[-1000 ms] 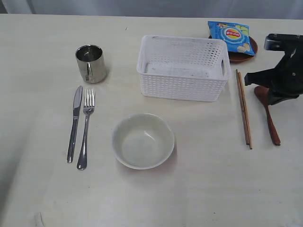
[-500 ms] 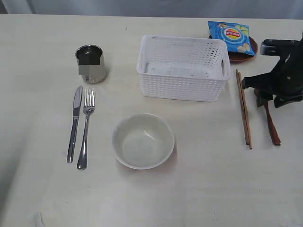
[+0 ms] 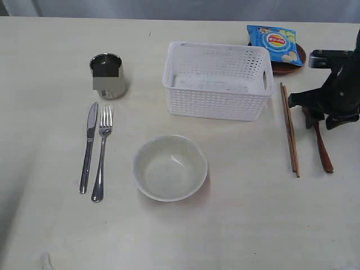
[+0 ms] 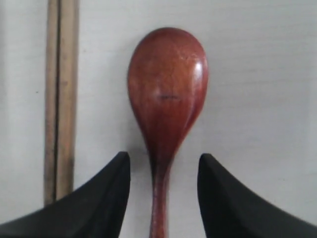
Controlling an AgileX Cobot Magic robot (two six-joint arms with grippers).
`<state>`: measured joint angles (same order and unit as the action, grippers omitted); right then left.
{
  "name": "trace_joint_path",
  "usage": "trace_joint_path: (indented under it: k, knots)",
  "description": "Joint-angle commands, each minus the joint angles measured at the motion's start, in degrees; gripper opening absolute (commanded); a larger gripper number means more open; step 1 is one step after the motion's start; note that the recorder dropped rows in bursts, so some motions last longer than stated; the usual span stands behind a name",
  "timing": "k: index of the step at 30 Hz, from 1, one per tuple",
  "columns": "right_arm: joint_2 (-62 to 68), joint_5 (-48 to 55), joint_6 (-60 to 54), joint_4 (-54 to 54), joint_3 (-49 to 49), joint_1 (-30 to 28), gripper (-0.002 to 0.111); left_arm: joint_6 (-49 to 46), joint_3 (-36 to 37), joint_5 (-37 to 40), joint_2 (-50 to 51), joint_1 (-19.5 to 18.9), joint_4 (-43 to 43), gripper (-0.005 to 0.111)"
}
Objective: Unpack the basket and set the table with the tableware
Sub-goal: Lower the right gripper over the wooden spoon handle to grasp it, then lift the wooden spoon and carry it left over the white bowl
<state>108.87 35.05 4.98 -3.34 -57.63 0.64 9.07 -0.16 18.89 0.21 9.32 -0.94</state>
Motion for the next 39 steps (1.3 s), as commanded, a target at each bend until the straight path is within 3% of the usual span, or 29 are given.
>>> trace_joint_path:
  k: [1, 6, 13, 20, 27, 32, 39]
  knots:
    - [1.52, 0.01, 0.20, 0.50, -0.23, -2.60, 0.042, -0.03, 0.16, -0.65, -0.21, -0.06, -0.18, 0.000]
    - [2.95, -0.43, -1.21, 3.97, -0.23, -3.85, 0.038, -0.03, 0.16, -0.65, -0.21, -0.06, -0.18, 0.000]
    - [4.16, -0.20, -2.72, 4.40, -0.23, -3.85, 0.000, -0.03, 0.16, -0.65, -0.21, -0.06, -0.18, 0.000]
    - [-0.99, 1.13, -2.61, 4.40, -0.23, -3.85, 0.000, -0.03, 0.16, -0.65, -0.21, -0.06, -0.18, 0.000]
    - [-14.86, 3.13, -1.62, 5.45, -0.23, -3.16, 0.000, -0.03, 0.16, -0.65, -0.21, -0.06, -0.18, 0.000]
    - [-24.53, 5.10, -7.52, 11.99, -0.23, 2.66, 0.000, -0.03, 0.16, -0.65, -0.21, -0.06, -0.18, 0.000]
    - [-27.35, 10.45, -15.48, 16.32, -0.23, 22.03, 0.000, -0.03, 0.16, -0.65, -0.21, -0.06, -0.18, 0.000]
